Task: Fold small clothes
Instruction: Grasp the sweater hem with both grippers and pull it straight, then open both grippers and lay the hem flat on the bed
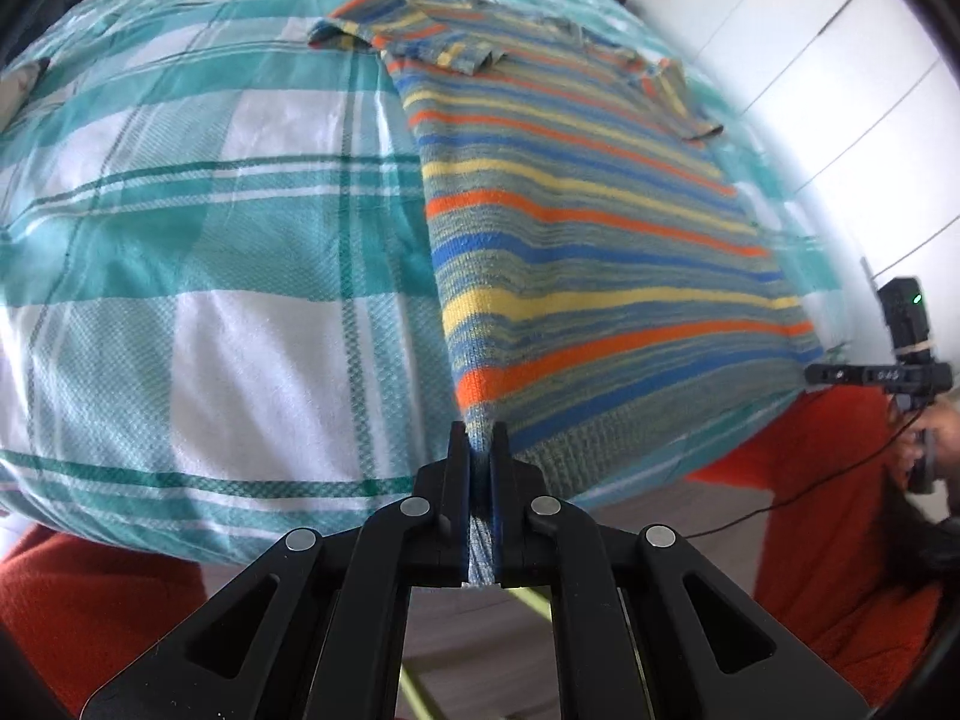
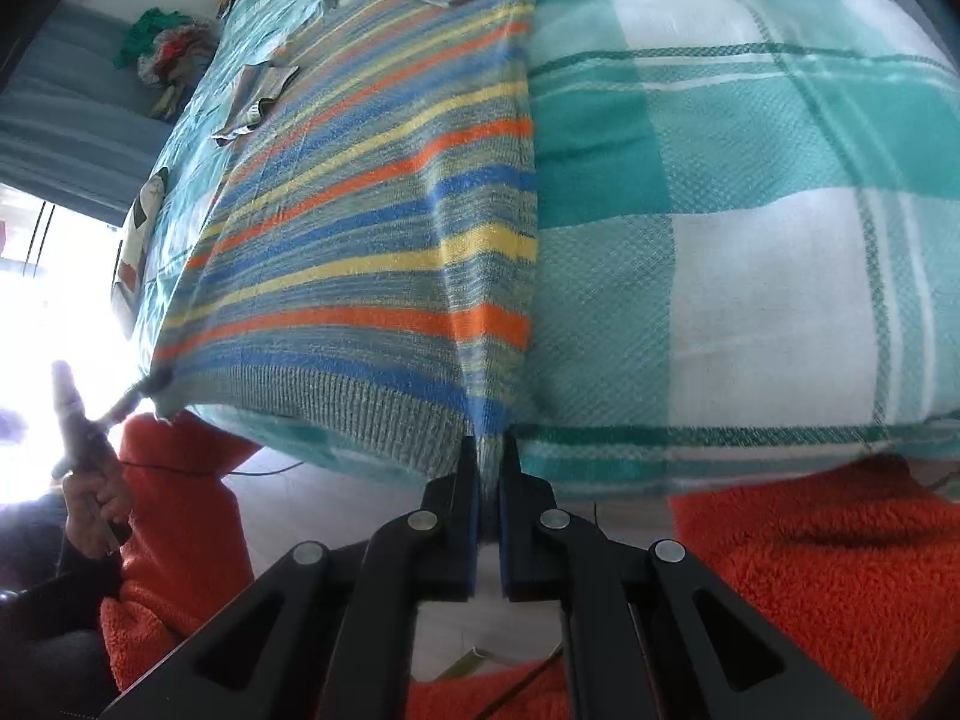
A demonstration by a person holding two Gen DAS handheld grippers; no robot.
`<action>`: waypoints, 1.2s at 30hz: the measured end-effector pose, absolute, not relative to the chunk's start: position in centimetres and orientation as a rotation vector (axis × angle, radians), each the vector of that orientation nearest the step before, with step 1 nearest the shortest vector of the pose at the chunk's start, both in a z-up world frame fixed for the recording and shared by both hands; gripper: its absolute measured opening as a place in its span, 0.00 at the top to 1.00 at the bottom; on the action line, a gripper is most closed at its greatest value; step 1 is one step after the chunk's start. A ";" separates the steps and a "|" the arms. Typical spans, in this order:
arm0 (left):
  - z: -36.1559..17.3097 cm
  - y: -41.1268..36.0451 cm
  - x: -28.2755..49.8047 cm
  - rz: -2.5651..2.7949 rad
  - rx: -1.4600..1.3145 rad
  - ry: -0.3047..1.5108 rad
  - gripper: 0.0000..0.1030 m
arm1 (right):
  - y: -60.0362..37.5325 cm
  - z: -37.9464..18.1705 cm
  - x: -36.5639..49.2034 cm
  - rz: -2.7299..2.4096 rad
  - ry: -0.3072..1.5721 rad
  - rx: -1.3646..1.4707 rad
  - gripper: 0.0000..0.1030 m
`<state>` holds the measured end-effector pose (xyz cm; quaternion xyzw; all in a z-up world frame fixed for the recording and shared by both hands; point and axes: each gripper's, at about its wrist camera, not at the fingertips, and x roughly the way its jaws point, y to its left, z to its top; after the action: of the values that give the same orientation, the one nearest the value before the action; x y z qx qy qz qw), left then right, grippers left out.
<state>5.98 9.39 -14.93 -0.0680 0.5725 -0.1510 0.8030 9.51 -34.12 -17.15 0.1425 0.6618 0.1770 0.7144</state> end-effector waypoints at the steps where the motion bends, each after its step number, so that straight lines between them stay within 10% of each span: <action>1: -15.5 9.6 6.2 -0.319 -0.136 1.247 0.98 | -34.2 -17.9 9.7 0.384 1.481 0.315 0.96; 8: -16.1 7.5 7.5 -0.241 -0.020 1.268 0.88 | -33.6 -20.0 10.5 0.355 1.518 0.324 0.95; 12: -12.3 8.8 6.0 -0.145 0.040 1.196 0.37 | -35.2 -16.7 8.9 0.347 1.472 0.277 0.68; 18: -6.8 10.6 6.8 -0.096 -0.072 0.997 0.19 | -35.9 -9.8 9.9 0.266 1.267 0.038 0.66; 29: -18.3 -0.1 10.3 -0.230 0.192 1.097 0.21 | -28.4 -18.7 14.3 0.438 1.274 -0.023 0.66; 36: -16.7 0.8 5.9 -0.271 0.265 1.142 0.20 | -30.2 -17.8 11.3 0.406 1.374 -0.044 0.66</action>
<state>5.93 0.81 -16.67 0.1245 0.5372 -0.1273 0.8244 11.32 -30.18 -17.84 -0.0201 0.6296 0.1859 0.7541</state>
